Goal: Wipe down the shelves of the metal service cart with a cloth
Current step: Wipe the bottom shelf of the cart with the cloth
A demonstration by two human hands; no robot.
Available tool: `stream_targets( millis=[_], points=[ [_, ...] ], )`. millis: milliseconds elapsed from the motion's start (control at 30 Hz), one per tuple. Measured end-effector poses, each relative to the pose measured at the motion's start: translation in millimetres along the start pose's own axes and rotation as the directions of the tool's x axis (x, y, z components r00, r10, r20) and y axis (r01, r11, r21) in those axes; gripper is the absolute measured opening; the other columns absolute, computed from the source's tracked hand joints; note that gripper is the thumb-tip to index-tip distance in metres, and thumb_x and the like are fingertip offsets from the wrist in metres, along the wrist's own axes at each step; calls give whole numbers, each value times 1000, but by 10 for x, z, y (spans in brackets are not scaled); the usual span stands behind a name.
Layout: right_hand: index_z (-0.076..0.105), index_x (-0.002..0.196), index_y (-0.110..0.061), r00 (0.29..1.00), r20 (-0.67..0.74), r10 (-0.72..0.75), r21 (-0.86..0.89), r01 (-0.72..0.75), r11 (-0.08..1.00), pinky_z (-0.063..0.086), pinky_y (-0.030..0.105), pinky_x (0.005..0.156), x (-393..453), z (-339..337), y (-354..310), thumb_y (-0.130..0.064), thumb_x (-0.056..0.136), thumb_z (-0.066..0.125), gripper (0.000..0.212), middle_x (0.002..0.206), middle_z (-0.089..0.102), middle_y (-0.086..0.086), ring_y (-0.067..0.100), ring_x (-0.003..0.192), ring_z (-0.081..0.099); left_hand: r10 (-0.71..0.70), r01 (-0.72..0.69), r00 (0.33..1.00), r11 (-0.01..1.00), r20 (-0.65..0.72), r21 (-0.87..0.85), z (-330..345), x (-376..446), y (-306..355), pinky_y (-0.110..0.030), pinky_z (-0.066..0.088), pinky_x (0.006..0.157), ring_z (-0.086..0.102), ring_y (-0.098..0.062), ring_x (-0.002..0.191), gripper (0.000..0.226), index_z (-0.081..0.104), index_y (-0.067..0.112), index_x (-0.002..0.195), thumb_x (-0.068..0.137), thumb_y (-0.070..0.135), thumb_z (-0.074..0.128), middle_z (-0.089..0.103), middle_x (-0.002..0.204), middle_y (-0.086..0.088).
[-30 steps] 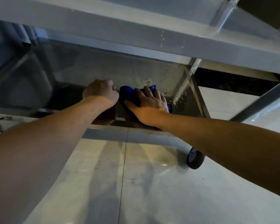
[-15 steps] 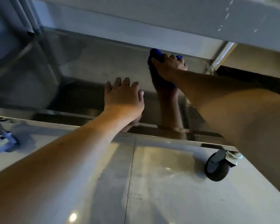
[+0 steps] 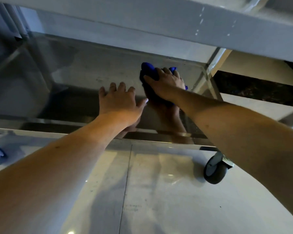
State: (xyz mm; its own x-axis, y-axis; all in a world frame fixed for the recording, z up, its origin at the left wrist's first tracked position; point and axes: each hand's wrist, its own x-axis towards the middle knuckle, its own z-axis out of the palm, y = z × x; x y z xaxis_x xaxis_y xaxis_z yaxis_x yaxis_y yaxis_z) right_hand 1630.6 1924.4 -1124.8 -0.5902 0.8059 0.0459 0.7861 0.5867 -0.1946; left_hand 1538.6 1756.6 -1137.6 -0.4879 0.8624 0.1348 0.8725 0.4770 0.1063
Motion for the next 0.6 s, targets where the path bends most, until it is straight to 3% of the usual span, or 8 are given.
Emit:
stream_targets(
  millis=[200, 400, 600],
  points=[
    [26, 152, -40, 995, 53, -89, -5, 89, 996, 23, 59, 115, -883, -62, 60, -81, 87, 22, 77, 157, 34, -3, 35, 145, 23, 20, -24, 999, 996, -39, -87, -4, 3, -65, -62, 32, 105, 46, -34, 126, 61, 56, 28, 113, 92, 66, 12, 57, 129, -7],
    [17, 156, -39, 982, 128, -141, -12, 144, 990, 10, 56, 119, -1559, -174, 232, -81, 89, 20, 80, 166, 19, -1, 38, 151, 4, 5, -5, 1000, 997, -2, -71, -14, 8, -78, -59, 29, 107, 41, -34, 131, 62, 51, 30, 125, 91, 65, 12, 49, 139, -9],
    [15, 156, -40, 987, 141, -80, -25, 85, 996, 10, 57, 120, -1769, -234, 391, -85, 84, 12, 85, 166, 16, -2, 37, 151, 5, 2, 0, 1000, 998, 25, -60, -51, -32, -58, -58, 27, 108, 37, -34, 134, 57, 51, 28, 129, 95, 63, 20, 44, 145, -10]
  ],
)
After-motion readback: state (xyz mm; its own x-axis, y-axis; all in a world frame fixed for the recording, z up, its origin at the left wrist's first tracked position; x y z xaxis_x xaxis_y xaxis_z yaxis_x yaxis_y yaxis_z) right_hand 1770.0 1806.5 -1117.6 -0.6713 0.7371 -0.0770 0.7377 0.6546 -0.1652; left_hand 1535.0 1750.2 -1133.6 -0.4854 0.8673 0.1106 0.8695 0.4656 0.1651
